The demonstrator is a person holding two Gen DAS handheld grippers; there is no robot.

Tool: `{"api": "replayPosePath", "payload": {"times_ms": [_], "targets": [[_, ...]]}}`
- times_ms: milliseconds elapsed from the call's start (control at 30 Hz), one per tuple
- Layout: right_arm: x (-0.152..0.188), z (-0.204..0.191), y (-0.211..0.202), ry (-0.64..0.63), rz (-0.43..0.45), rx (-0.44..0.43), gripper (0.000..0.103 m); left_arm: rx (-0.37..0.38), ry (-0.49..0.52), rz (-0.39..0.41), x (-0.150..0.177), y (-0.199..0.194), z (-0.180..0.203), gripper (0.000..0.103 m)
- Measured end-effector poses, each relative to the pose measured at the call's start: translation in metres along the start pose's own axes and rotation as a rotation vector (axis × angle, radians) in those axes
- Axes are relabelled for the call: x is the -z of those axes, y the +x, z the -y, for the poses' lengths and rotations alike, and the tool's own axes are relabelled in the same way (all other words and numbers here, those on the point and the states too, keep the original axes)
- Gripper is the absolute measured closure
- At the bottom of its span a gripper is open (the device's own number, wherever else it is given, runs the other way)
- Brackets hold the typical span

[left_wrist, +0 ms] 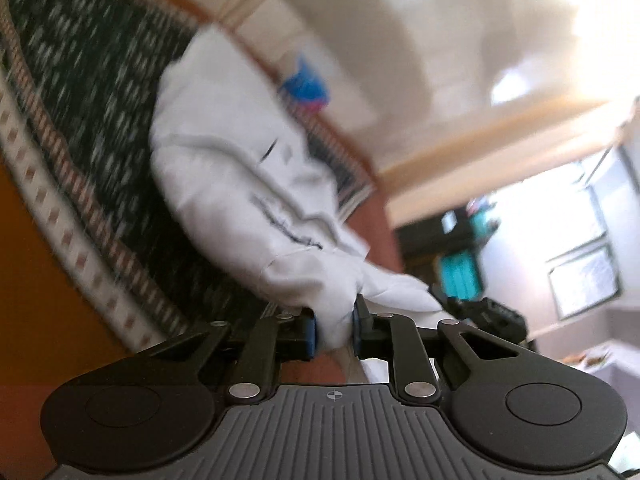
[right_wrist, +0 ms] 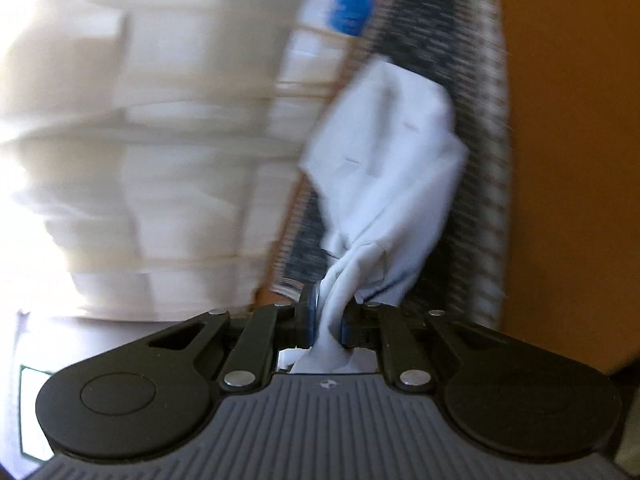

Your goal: Fold clothes

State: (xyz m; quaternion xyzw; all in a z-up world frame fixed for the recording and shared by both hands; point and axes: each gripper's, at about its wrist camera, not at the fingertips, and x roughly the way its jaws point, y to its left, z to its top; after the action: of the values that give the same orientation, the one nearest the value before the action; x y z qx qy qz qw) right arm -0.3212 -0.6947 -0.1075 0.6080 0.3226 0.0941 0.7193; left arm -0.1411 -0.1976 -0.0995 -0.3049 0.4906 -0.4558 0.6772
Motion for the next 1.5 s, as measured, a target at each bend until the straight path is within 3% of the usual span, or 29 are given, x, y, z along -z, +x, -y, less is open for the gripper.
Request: {"api": "replayPosePath", "payload": {"times_ms": [167,333,467,567,733,833,967,1033,1067,1100,1133,1300,1400,1500], "targets": [[-0.076,-0.045,0.037,-0.058,-0.030,-0.081,0.090,0.038,0.005,0.119,-0.062,0.014,0.019,0.090],[-0.156,-0.058,0.095,-0.059,-0.060,-0.124,0.090,0.011,-0.067,0.217,-0.132,0.049,0.010,0.088],[-0.211,-0.038,0.152,0.032,-0.076,-0.130,0.089,-0.096,-0.112,0.268,-0.177,0.084,-0.013,0.087],[-0.236,-0.017,0.191,0.070,-0.090,-0.086,0.088,-0.187,-0.181,0.266,-0.198,0.109,-0.042,0.081],[-0.251,0.034,0.240,0.169,-0.120,0.035,0.088,-0.312,-0.269,0.204,-0.205,0.139,-0.088,0.073],[-0.252,0.059,0.255,0.217,-0.122,0.070,0.089,-0.327,-0.329,0.192,-0.206,0.148,-0.108,0.074],[-0.253,0.069,0.259,0.249,-0.132,0.059,0.088,-0.305,-0.320,0.188,-0.211,0.141,-0.096,0.067],[-0.253,0.066,0.252,0.264,-0.131,0.016,0.079,-0.287,-0.302,0.189,-0.213,0.132,-0.085,0.055],[-0.253,0.064,0.248,0.270,-0.125,-0.007,0.064,-0.280,-0.291,0.200,-0.215,0.126,-0.078,0.043],[-0.253,0.062,0.241,0.272,-0.105,-0.036,0.049,-0.273,-0.277,0.219,-0.217,0.118,-0.071,0.038],[-0.253,0.059,0.235,0.268,-0.087,-0.060,0.044,-0.269,-0.260,0.240,-0.218,0.112,-0.063,0.033],[-0.251,0.037,0.206,0.148,-0.051,-0.100,0.045,-0.246,-0.134,0.304,-0.225,0.091,-0.024,0.033],[-0.243,0.009,0.210,-0.053,-0.098,-0.060,0.046,-0.276,-0.027,0.224,-0.226,0.109,-0.011,0.032],[-0.234,-0.016,0.225,-0.240,-0.156,-0.019,0.048,-0.364,0.058,0.124,-0.216,0.142,-0.013,0.032]]}}
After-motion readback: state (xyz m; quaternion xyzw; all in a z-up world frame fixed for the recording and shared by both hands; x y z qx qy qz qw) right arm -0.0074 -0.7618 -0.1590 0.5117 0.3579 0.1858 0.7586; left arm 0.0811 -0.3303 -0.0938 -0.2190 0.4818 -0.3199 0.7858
